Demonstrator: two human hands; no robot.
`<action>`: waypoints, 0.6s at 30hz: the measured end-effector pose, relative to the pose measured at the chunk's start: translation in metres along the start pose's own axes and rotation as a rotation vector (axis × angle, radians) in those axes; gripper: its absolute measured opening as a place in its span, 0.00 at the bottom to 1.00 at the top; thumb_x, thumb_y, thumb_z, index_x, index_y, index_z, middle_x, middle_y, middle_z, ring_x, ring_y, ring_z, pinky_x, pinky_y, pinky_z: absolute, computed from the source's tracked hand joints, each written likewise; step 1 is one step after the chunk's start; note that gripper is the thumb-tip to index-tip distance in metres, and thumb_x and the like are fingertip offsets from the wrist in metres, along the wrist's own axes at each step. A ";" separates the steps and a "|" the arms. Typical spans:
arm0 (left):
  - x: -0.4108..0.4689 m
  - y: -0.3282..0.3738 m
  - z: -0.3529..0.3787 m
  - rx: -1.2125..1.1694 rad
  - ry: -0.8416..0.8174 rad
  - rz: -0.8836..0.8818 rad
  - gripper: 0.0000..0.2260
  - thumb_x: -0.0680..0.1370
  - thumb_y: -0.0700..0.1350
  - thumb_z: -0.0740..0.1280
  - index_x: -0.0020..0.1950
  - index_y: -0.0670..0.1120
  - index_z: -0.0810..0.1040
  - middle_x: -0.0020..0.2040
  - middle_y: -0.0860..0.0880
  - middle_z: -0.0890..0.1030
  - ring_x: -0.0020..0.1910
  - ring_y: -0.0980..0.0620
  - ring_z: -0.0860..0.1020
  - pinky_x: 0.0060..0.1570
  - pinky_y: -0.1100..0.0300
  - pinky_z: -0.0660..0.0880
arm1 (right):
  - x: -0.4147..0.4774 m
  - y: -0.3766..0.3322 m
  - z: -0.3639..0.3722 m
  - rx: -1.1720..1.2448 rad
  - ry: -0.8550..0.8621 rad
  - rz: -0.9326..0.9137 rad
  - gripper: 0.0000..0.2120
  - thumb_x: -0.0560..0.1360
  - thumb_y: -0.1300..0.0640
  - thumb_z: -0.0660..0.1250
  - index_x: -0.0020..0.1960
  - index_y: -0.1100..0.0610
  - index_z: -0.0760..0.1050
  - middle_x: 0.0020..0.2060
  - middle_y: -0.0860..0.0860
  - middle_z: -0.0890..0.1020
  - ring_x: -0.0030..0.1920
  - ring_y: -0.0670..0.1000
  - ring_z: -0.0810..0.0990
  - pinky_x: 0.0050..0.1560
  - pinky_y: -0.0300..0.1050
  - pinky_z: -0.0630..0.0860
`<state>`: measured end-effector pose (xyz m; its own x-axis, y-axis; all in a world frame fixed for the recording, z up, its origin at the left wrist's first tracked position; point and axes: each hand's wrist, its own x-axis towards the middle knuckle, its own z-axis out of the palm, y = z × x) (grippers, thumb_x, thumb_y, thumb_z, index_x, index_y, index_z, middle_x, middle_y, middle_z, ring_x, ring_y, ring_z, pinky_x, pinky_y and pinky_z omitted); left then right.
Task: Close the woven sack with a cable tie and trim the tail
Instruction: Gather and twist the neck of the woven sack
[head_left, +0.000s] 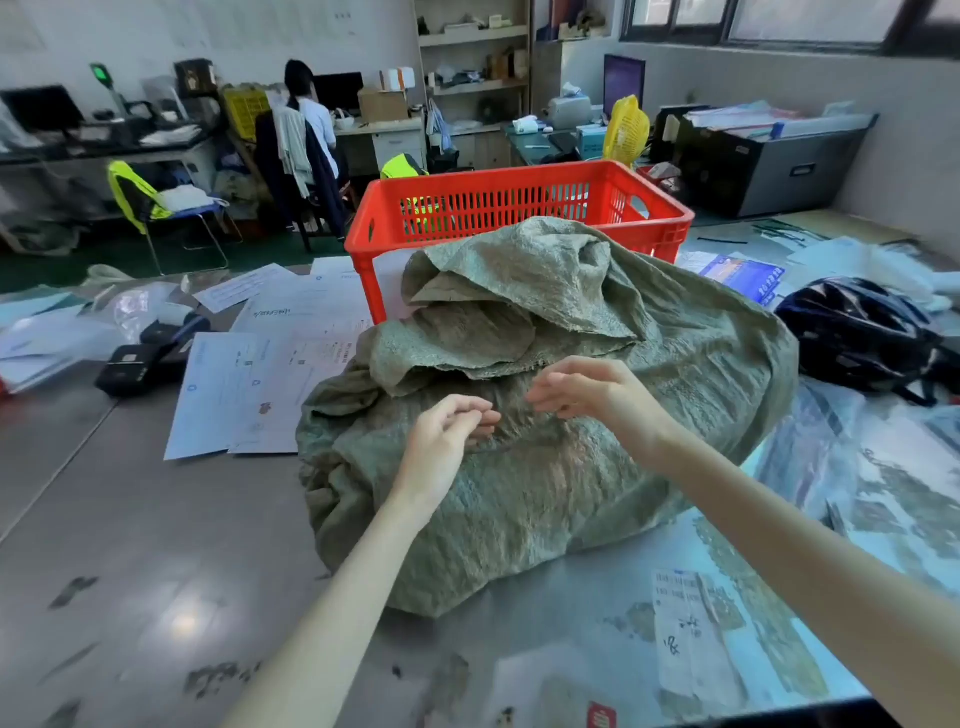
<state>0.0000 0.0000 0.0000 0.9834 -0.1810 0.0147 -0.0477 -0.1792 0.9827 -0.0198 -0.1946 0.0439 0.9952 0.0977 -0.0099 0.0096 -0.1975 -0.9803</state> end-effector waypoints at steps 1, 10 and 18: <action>-0.001 -0.002 -0.001 0.070 0.021 0.029 0.09 0.81 0.40 0.60 0.53 0.44 0.80 0.49 0.49 0.85 0.50 0.52 0.82 0.53 0.58 0.77 | 0.000 0.002 0.002 -0.024 0.018 -0.015 0.09 0.77 0.59 0.62 0.52 0.61 0.79 0.46 0.55 0.86 0.48 0.53 0.84 0.51 0.45 0.77; -0.011 -0.021 -0.004 0.468 0.079 0.208 0.06 0.79 0.41 0.64 0.52 0.49 0.79 0.48 0.55 0.82 0.48 0.59 0.79 0.48 0.66 0.75 | 0.020 0.008 0.027 -0.423 0.229 -0.265 0.08 0.72 0.62 0.69 0.51 0.57 0.78 0.43 0.51 0.84 0.45 0.46 0.81 0.50 0.41 0.77; -0.012 -0.041 0.001 0.426 0.046 0.082 0.07 0.79 0.39 0.64 0.53 0.48 0.79 0.51 0.54 0.81 0.51 0.65 0.76 0.47 0.78 0.69 | 0.073 0.008 0.043 -1.132 0.250 -0.235 0.18 0.72 0.56 0.65 0.61 0.57 0.69 0.57 0.56 0.74 0.60 0.59 0.69 0.60 0.53 0.65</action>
<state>-0.0096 0.0085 -0.0401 0.9796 -0.1699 0.1070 -0.1844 -0.5507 0.8141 0.0493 -0.1475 0.0271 0.9477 0.0783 0.3094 0.1508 -0.9642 -0.2180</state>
